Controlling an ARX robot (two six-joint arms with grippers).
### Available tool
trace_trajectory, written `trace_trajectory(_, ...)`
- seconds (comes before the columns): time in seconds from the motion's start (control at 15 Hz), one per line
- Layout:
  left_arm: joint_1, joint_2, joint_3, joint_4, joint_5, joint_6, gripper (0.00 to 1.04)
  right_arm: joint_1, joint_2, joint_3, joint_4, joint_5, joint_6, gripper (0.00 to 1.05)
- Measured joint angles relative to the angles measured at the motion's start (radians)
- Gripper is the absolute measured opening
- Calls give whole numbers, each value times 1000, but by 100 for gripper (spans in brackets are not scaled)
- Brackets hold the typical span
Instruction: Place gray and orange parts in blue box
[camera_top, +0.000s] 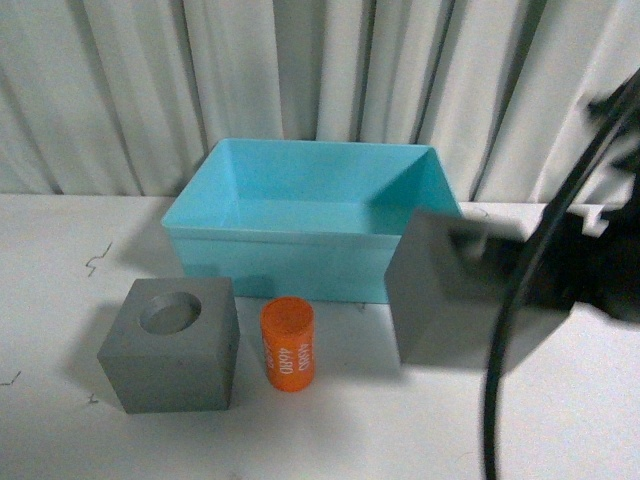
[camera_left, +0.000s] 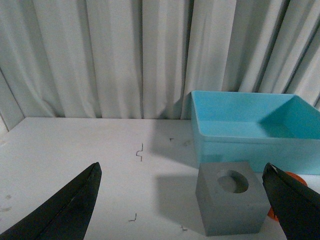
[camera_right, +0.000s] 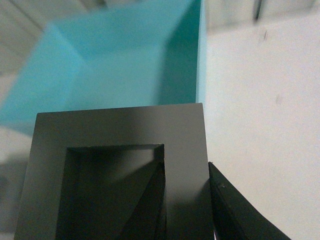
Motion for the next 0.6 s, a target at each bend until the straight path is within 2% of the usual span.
trace_trajectory(0.07, 0, 0, 0, 0, 0, 0, 98, -95, -110, 162, 100, -31, -109, 19)
trace_trajectory(0.13, 0, 0, 0, 0, 0, 0, 98, -110, -31, 253, 123, -18, -165, 19)
trace_trajectory(0.33, 0, 0, 0, 0, 0, 0, 98, -91, 239, 438, 61, 1, -206, 19)
trace_trajectory(0.6, 0, 0, 0, 0, 0, 0, 98, -48, 426, 654, -4, 40, -201, 19)
